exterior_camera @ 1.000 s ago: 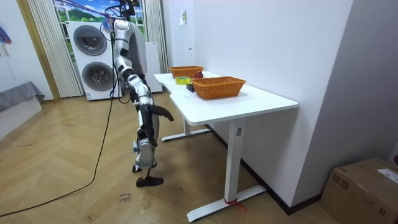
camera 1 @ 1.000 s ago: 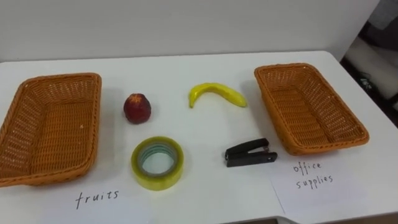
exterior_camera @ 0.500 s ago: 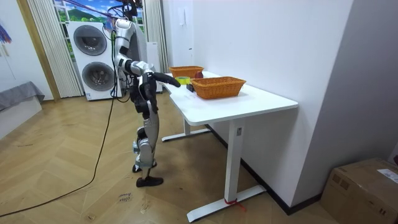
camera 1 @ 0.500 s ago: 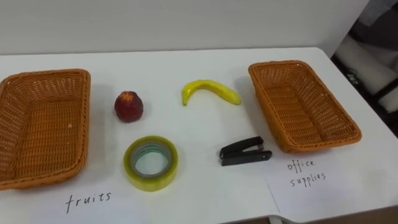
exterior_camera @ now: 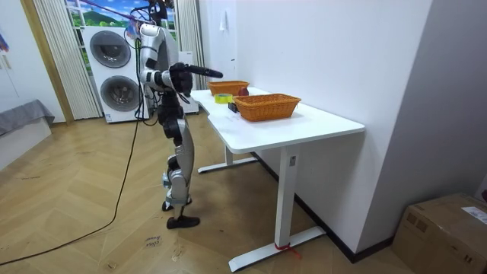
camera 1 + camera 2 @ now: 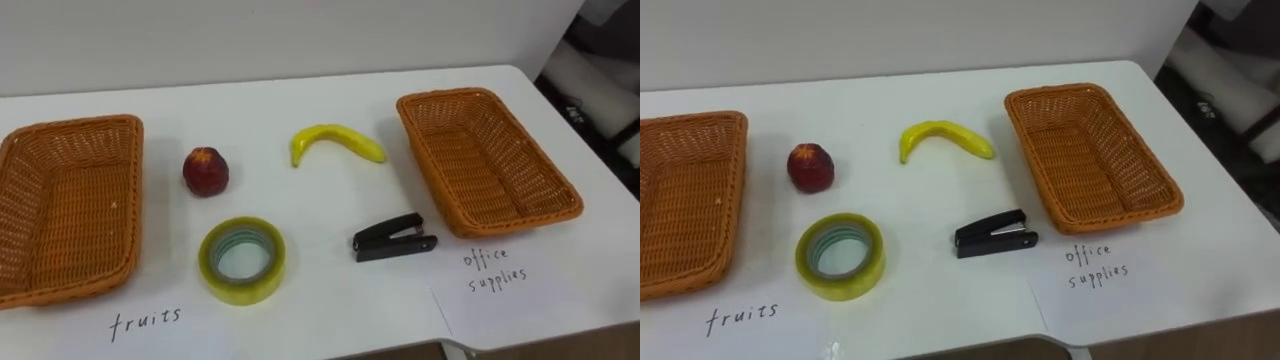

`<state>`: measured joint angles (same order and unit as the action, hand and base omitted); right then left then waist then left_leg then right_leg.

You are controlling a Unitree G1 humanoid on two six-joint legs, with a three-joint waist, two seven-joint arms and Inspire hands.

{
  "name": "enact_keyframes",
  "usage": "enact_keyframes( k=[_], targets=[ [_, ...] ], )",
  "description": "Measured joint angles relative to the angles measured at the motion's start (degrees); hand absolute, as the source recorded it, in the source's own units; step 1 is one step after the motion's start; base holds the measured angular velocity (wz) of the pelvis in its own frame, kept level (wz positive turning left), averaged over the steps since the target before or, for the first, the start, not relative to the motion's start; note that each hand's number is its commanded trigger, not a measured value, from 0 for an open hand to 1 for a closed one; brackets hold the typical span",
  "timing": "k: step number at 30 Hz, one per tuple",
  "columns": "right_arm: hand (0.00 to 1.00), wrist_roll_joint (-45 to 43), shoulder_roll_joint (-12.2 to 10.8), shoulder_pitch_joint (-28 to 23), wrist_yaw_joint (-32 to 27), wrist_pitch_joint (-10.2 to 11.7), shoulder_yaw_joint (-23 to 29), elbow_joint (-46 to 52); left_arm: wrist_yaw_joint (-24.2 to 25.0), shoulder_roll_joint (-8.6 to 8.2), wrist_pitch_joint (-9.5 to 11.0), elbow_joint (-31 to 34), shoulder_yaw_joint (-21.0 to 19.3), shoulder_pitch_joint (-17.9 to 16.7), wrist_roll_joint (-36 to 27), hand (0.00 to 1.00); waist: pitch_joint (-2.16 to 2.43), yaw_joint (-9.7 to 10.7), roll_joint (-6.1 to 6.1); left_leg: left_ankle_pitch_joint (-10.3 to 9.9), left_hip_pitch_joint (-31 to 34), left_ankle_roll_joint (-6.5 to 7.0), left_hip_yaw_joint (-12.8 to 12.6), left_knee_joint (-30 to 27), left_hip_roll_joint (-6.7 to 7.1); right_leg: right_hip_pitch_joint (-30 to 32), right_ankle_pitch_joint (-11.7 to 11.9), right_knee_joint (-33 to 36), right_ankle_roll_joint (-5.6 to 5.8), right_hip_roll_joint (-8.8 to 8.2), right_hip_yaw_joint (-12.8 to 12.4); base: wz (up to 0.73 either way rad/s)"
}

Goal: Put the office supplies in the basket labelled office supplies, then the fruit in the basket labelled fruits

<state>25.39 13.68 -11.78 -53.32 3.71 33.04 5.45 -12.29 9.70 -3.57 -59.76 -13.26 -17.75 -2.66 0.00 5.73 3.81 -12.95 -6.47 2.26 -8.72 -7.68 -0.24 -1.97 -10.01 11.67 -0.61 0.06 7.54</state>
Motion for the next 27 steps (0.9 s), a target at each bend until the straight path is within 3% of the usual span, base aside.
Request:
enact_keyframes(
  k=[7, 14, 19, 23, 27],
  targets=[
    [0.0, -1.2, 0.1, 0.5, 3.3, 0.0, -3.1, 8.3, 0.0, 0.02, 0.2, 0.1, 0.2, 0.0, 0.0, 0.0, 0.1, -1.3, 0.34, 0.0, -0.2, 0.0, -0.1, -0.2, -0.01, -0.1, -0.1, 0.0, 0.01, 0.05, -0.1, 0.0],
    [0.0, -2.8, 1.2, 3.5, 8.8, 0.0, -5.6, 10.0, 0.0, -0.01, 0.2, -2.0, 0.6, 0.1, 1.1, 0.0, -0.19, -1.6, 0.75, 0.0, 0.0, 0.0, -0.1, 0.0, 0.0, 0.0, -0.1, -0.1, 0.01, 0.04, -0.1, 0.0],
    [0.0, -3.6, 1.4, 4.2, 13.3, 0.0, -7.2, 11.9, 0.1, -0.18, 0.2, -2.2, 1.2, 0.2, 3.5, 0.0, 0.1, -2.0, 0.25, 0.0, 0.0, -0.01, 0.0, 0.0, -0.11, 0.0, -0.1, 0.0, -0.01, 0.11, 0.1, 0.0],
    [0.0, -10.0, 1.5, 4.6, 18.0, -0.1, -8.2, 12.2, 0.6, -0.16, 0.2, -2.1, 1.1, 0.2, 5.3, 0.0, 0.06, -2.9, -0.08, 0.0, -0.1, -0.01, 0.0, -0.1, -0.11, -0.1, 0.0, 0.1, -0.05, 0.07, 0.1, 0.0],
    [0.0, -17.7, 2.6, 6.4, 23.3, -0.1, -12.4, 12.2, 1.6, -0.13, 0.2, -2.2, 1.8, 0.9, 7.1, 0.0, -0.11, -3.0, 0.17, 0.0, 0.0, -0.02, 0.2, 0.0, -0.17, -0.3, 0.0, 0.1, -0.12, 0.02, 0.5, 0.02]
  ],
)
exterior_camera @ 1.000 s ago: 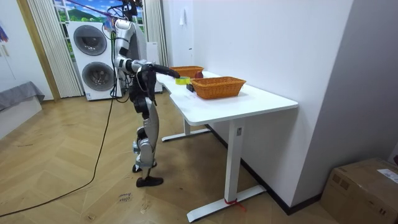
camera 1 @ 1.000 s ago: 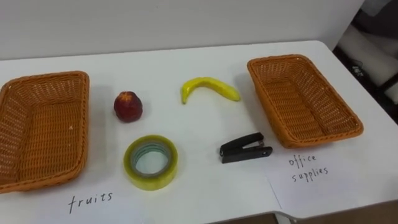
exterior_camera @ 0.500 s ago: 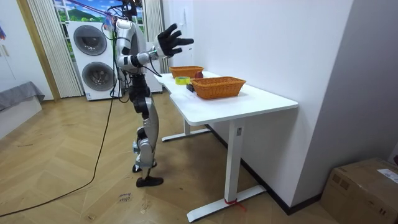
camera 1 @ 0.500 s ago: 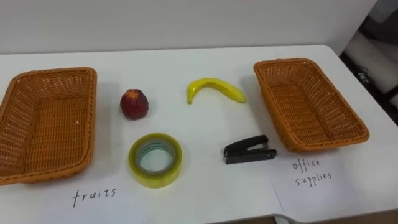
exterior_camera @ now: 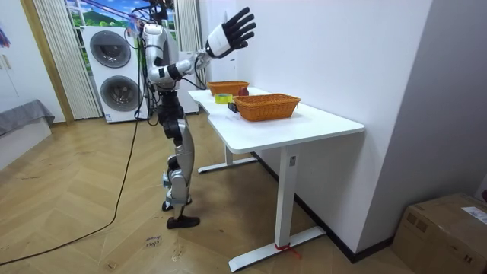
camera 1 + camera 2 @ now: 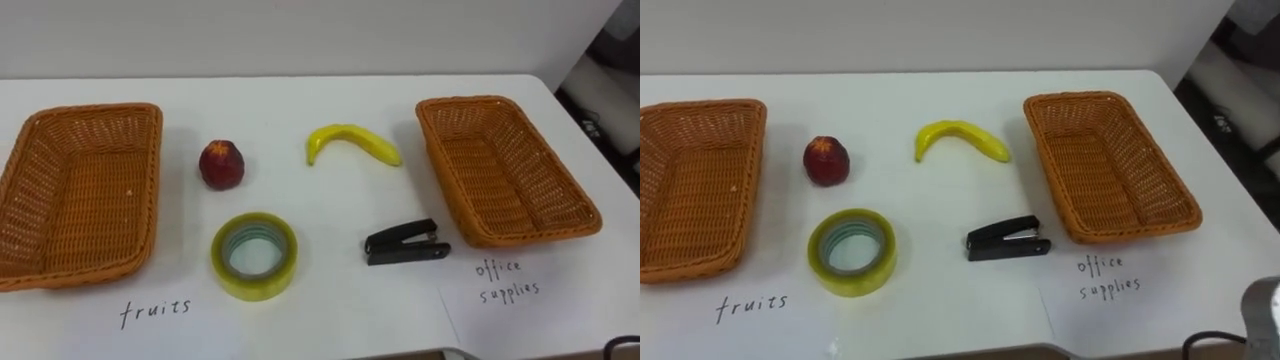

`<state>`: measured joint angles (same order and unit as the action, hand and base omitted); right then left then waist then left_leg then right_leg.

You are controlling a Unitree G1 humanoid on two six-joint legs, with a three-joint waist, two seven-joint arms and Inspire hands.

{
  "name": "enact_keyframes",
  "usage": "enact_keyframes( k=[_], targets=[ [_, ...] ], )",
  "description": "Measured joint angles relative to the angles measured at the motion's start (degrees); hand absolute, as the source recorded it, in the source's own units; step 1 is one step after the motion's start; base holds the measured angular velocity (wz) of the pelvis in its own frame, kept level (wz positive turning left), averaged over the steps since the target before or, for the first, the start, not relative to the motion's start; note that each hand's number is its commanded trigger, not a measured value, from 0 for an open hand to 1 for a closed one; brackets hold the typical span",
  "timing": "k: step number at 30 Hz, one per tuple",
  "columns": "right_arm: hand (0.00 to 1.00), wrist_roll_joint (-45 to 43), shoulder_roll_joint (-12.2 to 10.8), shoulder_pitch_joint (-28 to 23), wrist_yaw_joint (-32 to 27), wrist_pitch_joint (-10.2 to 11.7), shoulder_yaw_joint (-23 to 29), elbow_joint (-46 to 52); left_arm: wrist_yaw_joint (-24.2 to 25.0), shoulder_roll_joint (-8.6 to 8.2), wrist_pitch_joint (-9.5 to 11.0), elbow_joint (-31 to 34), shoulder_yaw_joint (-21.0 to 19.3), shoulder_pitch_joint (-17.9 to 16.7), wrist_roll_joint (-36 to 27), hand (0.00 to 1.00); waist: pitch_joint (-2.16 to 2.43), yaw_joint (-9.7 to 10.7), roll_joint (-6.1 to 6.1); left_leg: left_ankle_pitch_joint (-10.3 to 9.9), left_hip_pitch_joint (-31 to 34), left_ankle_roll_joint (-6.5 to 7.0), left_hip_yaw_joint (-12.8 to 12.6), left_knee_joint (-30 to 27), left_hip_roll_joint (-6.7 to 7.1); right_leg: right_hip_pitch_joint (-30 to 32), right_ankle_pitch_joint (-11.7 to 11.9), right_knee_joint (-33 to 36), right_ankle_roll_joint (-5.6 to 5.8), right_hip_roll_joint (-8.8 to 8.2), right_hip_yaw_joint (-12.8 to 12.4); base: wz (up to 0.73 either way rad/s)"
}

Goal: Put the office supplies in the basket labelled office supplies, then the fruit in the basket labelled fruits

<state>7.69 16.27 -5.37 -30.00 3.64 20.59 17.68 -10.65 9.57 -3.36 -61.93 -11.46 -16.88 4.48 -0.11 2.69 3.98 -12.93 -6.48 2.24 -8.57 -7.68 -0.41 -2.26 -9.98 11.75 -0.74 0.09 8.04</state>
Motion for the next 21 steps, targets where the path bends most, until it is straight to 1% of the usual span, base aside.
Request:
enact_keyframes(
  k=[2, 4, 5, 6, 7, 8, 9, 11, 12, 19, 21],
  targets=[
    [0.0, -1.7, 0.3, 0.3, 2.2, -0.1, -1.7, 0.0, 0.3, -0.05, 0.0, -0.1, 0.7, 0.3, 0.1, 0.0, 0.04, -0.2, 0.1, 0.0, 0.0, -0.02, 0.0, 0.0, -0.02, 0.0, 0.0, 0.0, -0.02, 0.01, 0.0, 0.0],
    [0.0, -3.9, 0.4, 0.4, 4.5, -0.7, -2.5, 0.0, 0.5, -0.1, 0.0, -0.2, 0.7, 0.5, 0.2, 0.0, 0.16, -0.7, 0.38, 0.0, 0.0, -0.02, 0.0, 0.0, -0.01, 0.1, 0.0, 0.0, -0.02, 0.03, -0.1, 0.0],
    [0.0, -5.2, 0.5, 0.4, 6.0, -1.4, -3.1, 0.0, 0.6, -0.1, -0.1, -0.2, 0.7, 0.5, 0.2, 0.0, 0.21, -1.1, 0.5, 0.0, 0.0, -0.02, 0.0, -0.1, -0.01, 0.1, 0.0, 0.0, -0.02, 0.03, -0.1, 0.0],
    [0.0, -6.3, 0.8, 0.4, 7.6, -2.0, -3.8, 0.0, 0.8, -0.09, -0.1, -0.3, 0.7, 0.5, 0.2, 0.0, 0.34, -1.4, 0.98, 0.0, 0.0, -0.02, 0.0, -0.1, 0.0, 0.1, 0.0, 0.0, -0.02, 0.02, -0.1, 0.0],
    [0.0, -6.5, 0.8, 0.4, 8.5, -2.3, -3.9, 0.0, 0.9, -0.09, -0.1, -0.4, 0.7, 0.5, 0.2, 0.0, 0.28, -1.5, 1.03, 0.0, 0.1, -0.02, 0.0, -0.1, 0.0, 0.1, 0.0, 0.0, -0.02, 0.02, -0.1, 0.0],
    [0.0, -7.2, 1.0, 0.4, 10.2, -2.7, -4.2, 0.0, 1.1, -0.1, -0.2, -0.6, 0.7, 0.5, 0.2, 0.0, 0.31, -1.6, 1.4, 0.0, 0.1, -0.01, -0.1, -0.2, 0.01, 0.1, 0.0, 0.0, -0.02, 0.01, 0.0, 0.0],
    [0.0, -7.4, 1.2, 0.9, 11.9, -3.2, -4.4, 0.0, 1.2, -0.09, -0.3, -0.6, 0.7, 0.5, 0.2, 0.0, 0.19, -1.7, 1.59, 0.0, 0.1, -0.01, 0.0, -0.2, 0.0, 0.2, 0.0, 0.0, -0.02, 0.01, 0.0, 0.0],
    [0.0, -7.7, 1.7, 2.0, 14.3, -3.8, -4.7, 0.0, 1.4, -0.08, -0.4, -0.6, 0.6, 0.5, 0.2, 0.0, 0.17, -1.7, 2.0, 0.0, 0.1, -0.01, 0.0, -0.2, -0.02, 0.2, 0.0, 0.0, -0.02, 0.02, 0.0, 0.0],
    [0.0, -8.0, 2.0, 2.5, 15.8, -3.8, -4.9, 0.0, 1.6, -0.09, -0.3, -0.6, 0.7, 0.5, 0.2, 0.0, 0.16, -1.7, 2.12, 0.0, 0.0, -0.01, 0.0, -0.1, -0.03, 0.1, 0.0, 0.0, -0.01, 0.01, 0.0, 0.0],
    [0.0, -8.8, 2.2, 3.3, 22.1, -3.8, -5.8, 0.0, 3.1, 0.03, -0.2, -0.3, 0.5, 0.5, 0.2, 0.0, 0.13, -1.8, 2.02, 0.0, 0.1, -0.01, 0.0, -0.1, -0.05, 0.0, 0.0, -0.1, 0.0, 0.03, 0.0, 0.0],
    [0.0, -10.4, 2.2, 3.3, 23.8, -3.9, -5.9, 0.0, 3.5, 0.04, -0.2, -0.3, 0.5, 0.5, 0.2, 0.0, 0.15, -1.8, 1.97, 0.0, 0.1, -0.01, 0.0, -0.1, -0.06, 0.1, 0.0, -0.1, 0.0, 0.05, 0.0, 0.0]
  ],
)
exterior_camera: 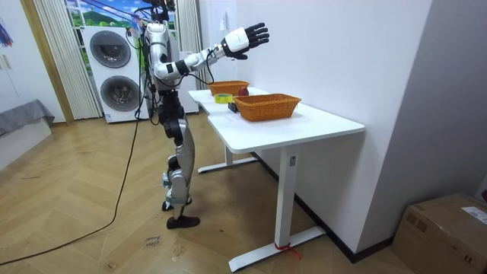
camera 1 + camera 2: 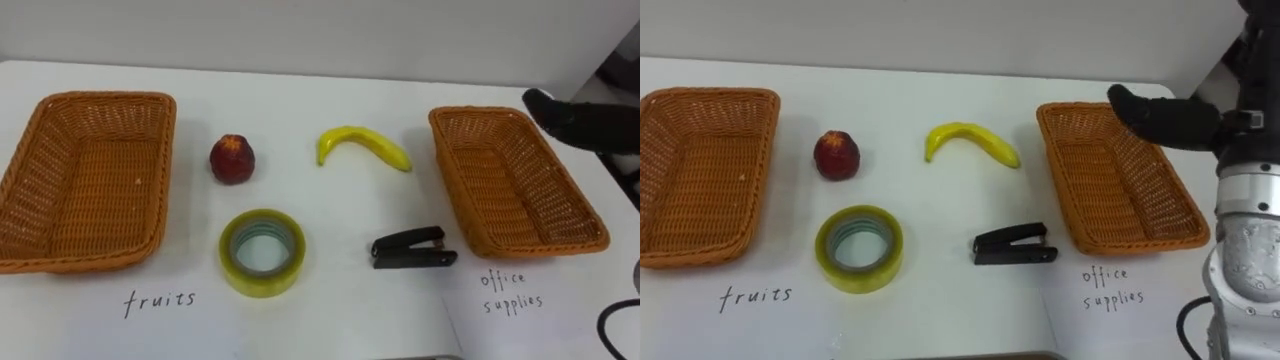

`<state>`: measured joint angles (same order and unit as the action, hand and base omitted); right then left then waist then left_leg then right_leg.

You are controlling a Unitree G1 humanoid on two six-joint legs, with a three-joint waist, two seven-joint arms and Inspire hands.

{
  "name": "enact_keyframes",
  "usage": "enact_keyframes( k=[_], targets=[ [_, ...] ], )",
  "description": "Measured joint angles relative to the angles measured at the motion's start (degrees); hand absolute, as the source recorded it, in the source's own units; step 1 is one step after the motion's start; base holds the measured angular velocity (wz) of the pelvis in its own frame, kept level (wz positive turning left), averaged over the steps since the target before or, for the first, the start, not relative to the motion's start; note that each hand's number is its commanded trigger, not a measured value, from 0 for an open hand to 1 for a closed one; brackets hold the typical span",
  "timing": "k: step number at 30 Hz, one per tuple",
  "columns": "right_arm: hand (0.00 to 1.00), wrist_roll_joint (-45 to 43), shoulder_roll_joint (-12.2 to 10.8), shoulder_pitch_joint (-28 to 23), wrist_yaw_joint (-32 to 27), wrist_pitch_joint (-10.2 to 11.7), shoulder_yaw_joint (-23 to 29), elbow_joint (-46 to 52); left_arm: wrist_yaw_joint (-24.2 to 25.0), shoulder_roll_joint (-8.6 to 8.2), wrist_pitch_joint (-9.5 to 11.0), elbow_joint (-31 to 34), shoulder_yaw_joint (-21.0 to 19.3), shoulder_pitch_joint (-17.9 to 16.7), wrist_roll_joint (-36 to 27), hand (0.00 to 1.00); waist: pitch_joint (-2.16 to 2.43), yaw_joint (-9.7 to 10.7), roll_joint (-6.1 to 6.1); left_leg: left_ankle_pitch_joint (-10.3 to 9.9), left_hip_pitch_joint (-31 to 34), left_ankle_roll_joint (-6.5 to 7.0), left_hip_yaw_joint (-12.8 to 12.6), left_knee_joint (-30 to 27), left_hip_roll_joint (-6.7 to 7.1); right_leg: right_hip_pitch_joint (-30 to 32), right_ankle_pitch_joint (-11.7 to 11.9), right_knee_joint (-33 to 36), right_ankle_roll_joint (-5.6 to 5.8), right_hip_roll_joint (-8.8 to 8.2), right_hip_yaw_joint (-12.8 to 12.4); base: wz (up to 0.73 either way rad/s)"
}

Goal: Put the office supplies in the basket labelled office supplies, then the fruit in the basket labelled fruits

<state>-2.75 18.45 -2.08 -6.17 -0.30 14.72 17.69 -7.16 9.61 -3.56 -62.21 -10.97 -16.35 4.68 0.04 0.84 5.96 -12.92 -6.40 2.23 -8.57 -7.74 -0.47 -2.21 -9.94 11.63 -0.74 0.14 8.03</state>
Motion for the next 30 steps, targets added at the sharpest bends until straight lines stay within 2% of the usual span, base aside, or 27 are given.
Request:
enact_keyframes(
  k=[4, 7, 14, 18, 24, 30],
  targets=[
    [0.0, -3.6, 0.1, -0.1, 2.2, -0.8, -0.6, -0.1, 0.1, 0.04, 0.0, -0.1, 0.2, 0.0, 0.0, 0.0, 0.02, -0.3, -0.09, 0.0, -0.1, 0.0, 0.0, -0.1, 0.0, -0.1, 0.0, 0.0, -0.04, -0.01, 0.0, 0.0],
    [0.0, -7.4, 0.0, -0.2, 4.5, -1.3, -2.9, -0.2, 0.5, 0.23, -0.3, -0.2, 0.5, 0.3, 0.0, 0.0, 0.01, -0.2, -0.11, 0.0, 0.0, 0.0, 0.2, -0.1, 0.01, -0.2, 0.1, 0.0, -0.07, -0.05, 0.1, 0.04],
    [0.0, -9.9, 0.1, -0.3, 12.3, -4.4, -7.0, -0.6, 1.2, 0.42, -0.3, -0.1, 0.8, 1.8, 0.0, 0.0, 0.05, -0.2, -0.1, 0.0, 0.3, 0.0, 0.9, -0.6, 0.04, -0.4, 0.1, -0.1, -0.09, -0.17, 0.7, 0.04],
    [0.0, -13.1, 0.1, -0.3, 16.5, -5.6, -7.3, -1.6, 1.2, 0.47, -0.2, 0.3, 1.1, 2.1, 0.0, 0.0, 0.07, -0.4, -0.1, 0.0, 0.6, 0.0, 1.1, -1.1, 0.04, -0.4, 0.2, -0.1, -0.12, -0.3, 1.4, 0.05],
    [0.0, -18.1, 0.1, -1.1, 21.2, -6.1, -7.3, -1.6, 1.2, 0.56, -0.2, 0.3, 1.1, 2.6, 0.0, 0.0, 0.11, -1.3, -0.16, 0.0, 0.7, -0.01, 1.3, -1.6, -0.01, -0.8, 0.4, -0.4, -0.24, -0.33, 1.9, 0.02],
    [0.0, -18.9, 0.1, -2.2, 24.7, -7.3, -7.3, -1.6, 1.2, 0.57, -0.3, 0.3, 1.0, 3.0, 1.3, 0.0, 0.11, -2.3, -0.13, 0.0, 0.8, 0.0, 1.4, -1.6, -0.03, -1.0, 0.7, -0.9, -0.28, -0.29, 1.8, 0.0]
  ],
)
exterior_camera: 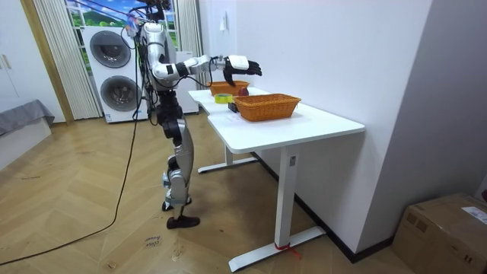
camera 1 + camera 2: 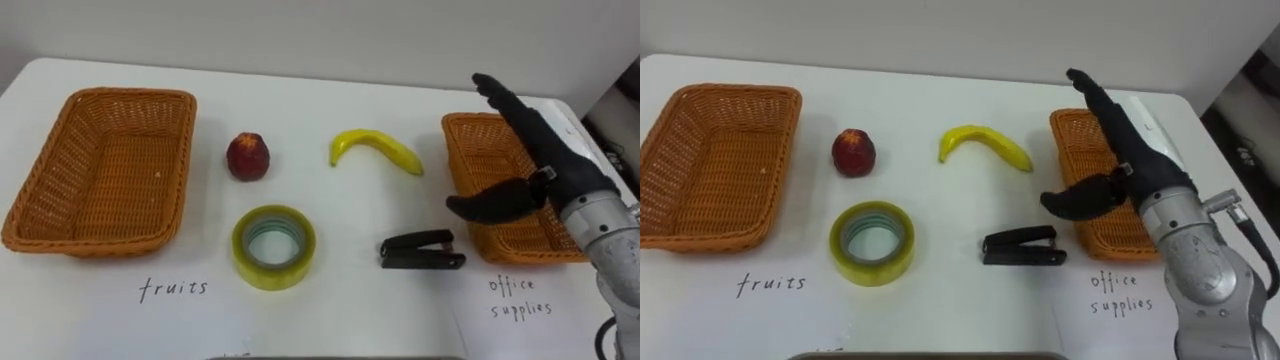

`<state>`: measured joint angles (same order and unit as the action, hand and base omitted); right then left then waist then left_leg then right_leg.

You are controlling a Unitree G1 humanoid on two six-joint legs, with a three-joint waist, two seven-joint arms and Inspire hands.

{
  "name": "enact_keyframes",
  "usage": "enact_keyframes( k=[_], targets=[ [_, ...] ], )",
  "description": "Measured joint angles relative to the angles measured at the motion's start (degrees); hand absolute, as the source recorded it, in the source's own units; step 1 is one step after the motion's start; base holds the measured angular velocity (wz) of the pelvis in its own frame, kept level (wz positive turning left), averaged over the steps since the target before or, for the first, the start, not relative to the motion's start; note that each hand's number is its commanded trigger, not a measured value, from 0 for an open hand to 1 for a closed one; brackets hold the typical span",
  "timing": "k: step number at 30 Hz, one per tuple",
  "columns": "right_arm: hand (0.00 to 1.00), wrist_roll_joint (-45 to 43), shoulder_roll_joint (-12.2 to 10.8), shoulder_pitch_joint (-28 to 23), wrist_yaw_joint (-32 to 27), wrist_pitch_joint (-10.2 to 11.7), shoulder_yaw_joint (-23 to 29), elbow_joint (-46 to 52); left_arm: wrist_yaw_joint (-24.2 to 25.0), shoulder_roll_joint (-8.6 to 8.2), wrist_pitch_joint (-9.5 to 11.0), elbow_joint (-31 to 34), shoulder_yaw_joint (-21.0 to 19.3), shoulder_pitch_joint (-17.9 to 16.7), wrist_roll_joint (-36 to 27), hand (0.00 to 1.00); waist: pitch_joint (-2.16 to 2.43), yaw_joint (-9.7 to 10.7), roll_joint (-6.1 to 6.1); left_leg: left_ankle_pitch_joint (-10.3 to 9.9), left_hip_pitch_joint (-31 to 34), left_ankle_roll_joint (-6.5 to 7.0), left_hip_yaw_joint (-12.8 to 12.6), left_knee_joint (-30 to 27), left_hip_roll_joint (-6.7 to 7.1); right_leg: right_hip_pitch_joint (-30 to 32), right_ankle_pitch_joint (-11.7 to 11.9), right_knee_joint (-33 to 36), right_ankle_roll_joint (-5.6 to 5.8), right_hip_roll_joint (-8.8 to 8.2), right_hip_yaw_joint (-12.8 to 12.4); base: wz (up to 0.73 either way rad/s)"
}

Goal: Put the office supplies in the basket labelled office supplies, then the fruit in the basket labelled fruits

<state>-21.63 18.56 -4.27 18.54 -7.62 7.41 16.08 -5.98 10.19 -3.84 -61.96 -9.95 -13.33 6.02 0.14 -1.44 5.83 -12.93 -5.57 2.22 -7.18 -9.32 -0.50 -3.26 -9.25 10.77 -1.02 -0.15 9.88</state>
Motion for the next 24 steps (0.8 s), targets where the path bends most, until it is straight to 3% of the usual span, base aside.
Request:
enact_keyframes(
  k=[24],
  targets=[
    [0.0, -7.7, -0.4, -1.2, 7.4, -0.8, -3.0, 0.0, 0.1, 0.31, 0.0, 2.4, 1.2, 0.5, 2.5, 0.0, -0.07, -0.7, 0.15, 0.0, 0.1, 0.02, -0.1, -0.2, 0.11, 0.3, 0.0, -0.2, 0.01, 0.17, -1.1, 0.0]
  ],
)
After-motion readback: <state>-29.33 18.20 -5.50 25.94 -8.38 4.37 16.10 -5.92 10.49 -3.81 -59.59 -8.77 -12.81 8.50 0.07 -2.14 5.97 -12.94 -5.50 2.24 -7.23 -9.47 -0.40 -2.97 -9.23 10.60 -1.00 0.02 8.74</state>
